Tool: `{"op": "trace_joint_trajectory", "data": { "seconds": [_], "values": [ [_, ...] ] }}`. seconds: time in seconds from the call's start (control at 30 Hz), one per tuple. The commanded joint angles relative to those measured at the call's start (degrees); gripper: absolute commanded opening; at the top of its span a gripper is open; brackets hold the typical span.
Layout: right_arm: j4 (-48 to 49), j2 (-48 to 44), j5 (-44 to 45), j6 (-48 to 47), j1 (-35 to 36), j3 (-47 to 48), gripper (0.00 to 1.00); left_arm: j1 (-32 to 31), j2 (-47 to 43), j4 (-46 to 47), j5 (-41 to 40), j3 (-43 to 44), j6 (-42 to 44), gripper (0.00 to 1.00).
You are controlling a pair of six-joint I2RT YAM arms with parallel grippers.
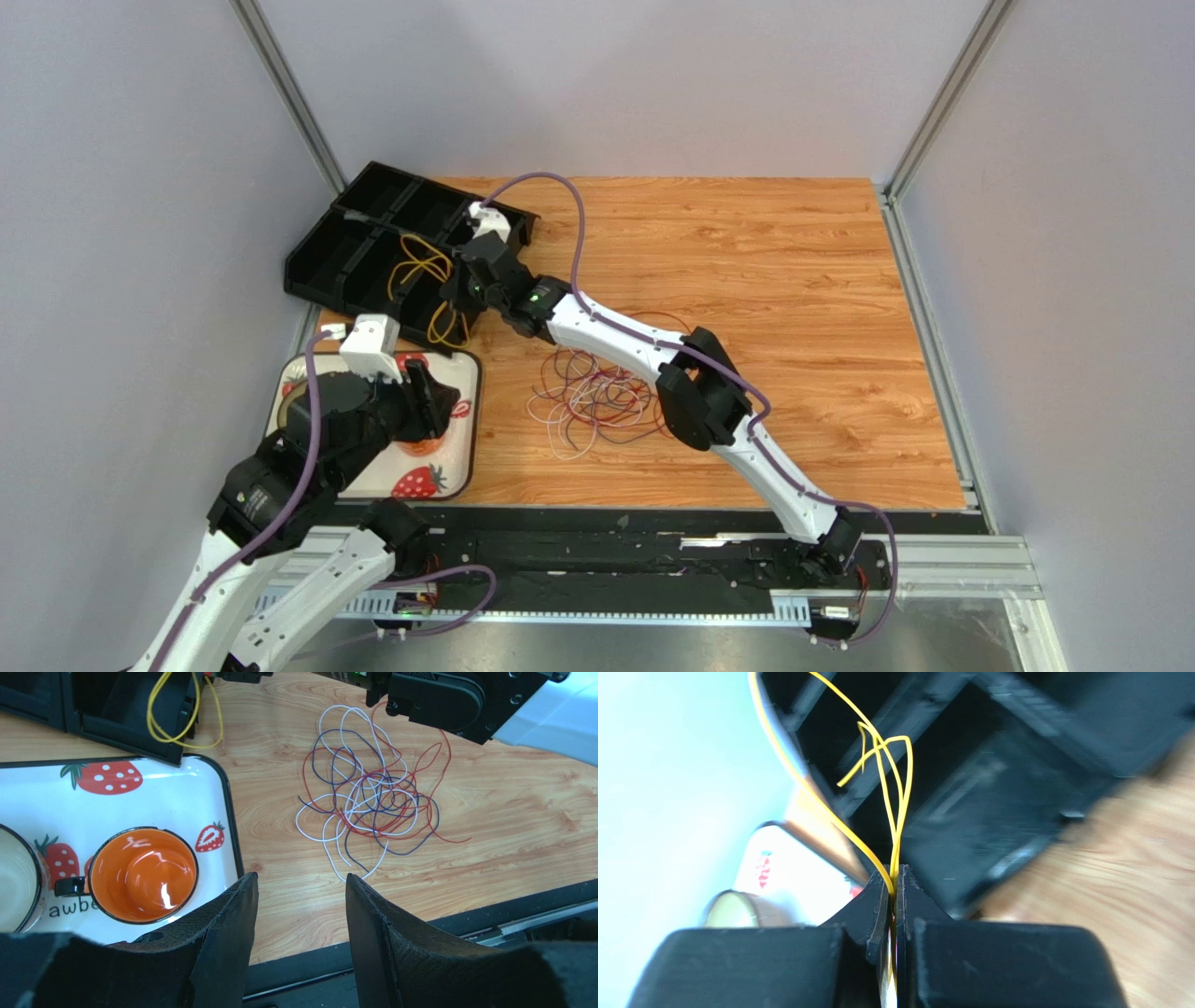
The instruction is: Untangle the cables
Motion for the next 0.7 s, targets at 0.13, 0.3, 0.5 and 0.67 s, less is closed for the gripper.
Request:
{"op": "trace_joint_trajectory", "data": {
  "seconds": [0.13, 0.3, 0.5, 0.67],
  "values": [
    [4.62, 6.58, -2.50, 7.62, 1.00, 8.62, 0.00, 0.25, 0.70, 0.71, -0.65, -0.08, -0.14, 0.58],
    [4.27, 9.58, -0.74, 11.22, 0.91, 8.88, 0.00, 0.25, 1.14, 0.71, -0.65, -0.08, -0.14, 0.57],
    [0.59, 10.64, 1.01, 12.72, 0.65, 8.09, 0.00, 0.25, 1.67, 0.54, -0.91, -0.08, -0.23, 0.57],
    [-9.06, 7.92, 8.74, 9.12, -0.84, 6.69, 0.00, 0.25, 1.67, 0.36, -1.35, 0.01, -0.40, 0.57]
  ]
}}
